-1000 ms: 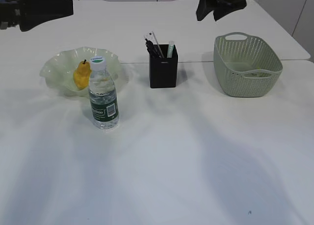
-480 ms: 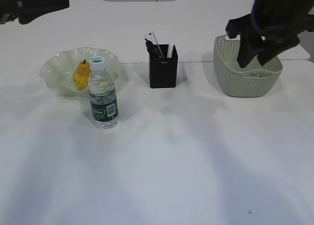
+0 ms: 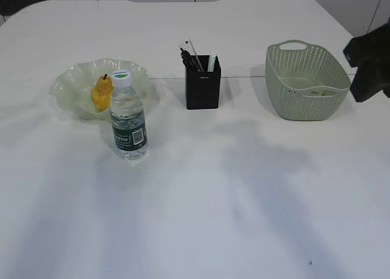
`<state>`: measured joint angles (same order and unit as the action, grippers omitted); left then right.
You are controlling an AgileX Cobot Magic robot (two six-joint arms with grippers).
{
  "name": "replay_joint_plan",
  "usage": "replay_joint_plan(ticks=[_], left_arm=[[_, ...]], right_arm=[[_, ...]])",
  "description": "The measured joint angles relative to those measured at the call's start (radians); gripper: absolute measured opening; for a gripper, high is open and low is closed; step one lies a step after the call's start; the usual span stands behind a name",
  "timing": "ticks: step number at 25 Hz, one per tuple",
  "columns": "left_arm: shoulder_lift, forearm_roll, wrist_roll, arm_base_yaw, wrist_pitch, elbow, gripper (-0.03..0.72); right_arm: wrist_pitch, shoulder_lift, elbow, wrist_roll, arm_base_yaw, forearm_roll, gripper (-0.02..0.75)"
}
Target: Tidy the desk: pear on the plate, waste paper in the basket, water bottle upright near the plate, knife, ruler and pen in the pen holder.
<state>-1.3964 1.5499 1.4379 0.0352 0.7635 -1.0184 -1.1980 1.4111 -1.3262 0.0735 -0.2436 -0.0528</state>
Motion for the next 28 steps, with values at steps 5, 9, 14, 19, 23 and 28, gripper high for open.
replay_joint_plan(ticks=[5,9,14,19,23,28], left_arm=[[0.129,0.132,0.131,0.0,-0.049,0.0,0.426],[0.202,0.264,0.257,0.0,-0.049,0.0,0.426],[0.292,0.293,0.381,0.0,-0.047,0.013,0.426],[0.384,0.293,0.394,0.0,-0.047,0.076,0.426],[0.465,0.293,0.399,0.0,-0.059,0.125,0.426],[0.55,0.293,0.402,0.0,-0.074,0.15,0.426]], right_arm=[[-0.023,-0.115,0.068,0.022,0.0,-0.027,0.327],[-0.041,-0.217,0.114,0.034,0.0,-0.041,0.327],[-0.05,-0.355,0.189,0.051,0.0,-0.051,0.327],[-0.052,-0.477,0.258,0.061,0.0,-0.082,0.328],[-0.054,-0.565,0.292,0.068,0.0,-0.09,0.328],[-0.059,-0.648,0.305,0.074,0.0,-0.095,0.327]])
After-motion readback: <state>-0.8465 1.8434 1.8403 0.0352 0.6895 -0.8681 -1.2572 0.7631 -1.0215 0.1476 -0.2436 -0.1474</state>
